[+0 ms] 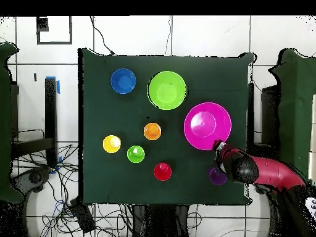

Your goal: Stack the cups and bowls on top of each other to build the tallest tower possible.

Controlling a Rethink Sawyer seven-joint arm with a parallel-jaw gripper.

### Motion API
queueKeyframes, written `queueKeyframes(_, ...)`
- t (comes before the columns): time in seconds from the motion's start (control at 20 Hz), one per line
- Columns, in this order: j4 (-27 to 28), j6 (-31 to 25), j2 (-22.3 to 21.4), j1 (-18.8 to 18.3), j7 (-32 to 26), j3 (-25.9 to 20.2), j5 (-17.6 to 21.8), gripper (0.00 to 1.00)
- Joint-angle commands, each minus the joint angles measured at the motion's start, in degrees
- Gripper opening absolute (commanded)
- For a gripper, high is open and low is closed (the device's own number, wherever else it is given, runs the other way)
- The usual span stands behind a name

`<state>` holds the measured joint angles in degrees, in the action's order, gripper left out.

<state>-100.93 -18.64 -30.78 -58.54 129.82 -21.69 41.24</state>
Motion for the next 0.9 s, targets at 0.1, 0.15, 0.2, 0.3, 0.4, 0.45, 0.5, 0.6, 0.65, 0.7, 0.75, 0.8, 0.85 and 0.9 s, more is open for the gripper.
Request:
queueKeyframes(0.1,4.0,-6.5,5.7,2.7,-10.3,0.6,5.4,1.00)
queueKeyframes(0.15,4.0,-6.4,5.7,2.8,-10.1,0.5,5.3,1.00)
queueKeyframes(0.2,4.3,-6.3,5.9,2.8,-10.2,0.5,5.3,1.00)
queueKeyframes(0.3,4.2,-5.7,5.7,2.4,-10.1,-0.1,5.0,1.00)
queueKeyframes(0.4,3.9,-5.2,5.1,2.2,-10.1,-0.6,4.7,1.00)
queueKeyframes(0.45,3.7,-5.1,4.9,1.8,-10.3,-1.2,4.4,1.00)
queueKeyframes(0.5,3.5,-4.8,4.9,1.5,-10.2,-1.5,4.2,1.00)
queueKeyframes(0.6,2.8,-3.5,4.7,1.3,-9.6,-1.9,4.2,1.00)
queueKeyframes(0.65,2.4,-3.0,4.3,1.1,-9.2,-2.4,3.8,1.00)
queueKeyframes(0.7,2.5,-3.2,4.0,0.8,-9.4,-3.1,3.1,1.00)
queueKeyframes(0.75,2.2,-2.8,3.4,0.6,-9.3,-3.9,2.7,1.00)
queueKeyframes(0.8,2.0,-2.9,2.9,0.2,-9.5,-4.8,2.2,1.00)
queueKeyframes(0.85,1.3,-3.0,2.2,-0.3,-9.4,-5.7,1.3,1.00)
queueKeyframes(0.9,1.0,-3.2,1.8,-0.6,-9.2,-5.9,1.0,1.00)
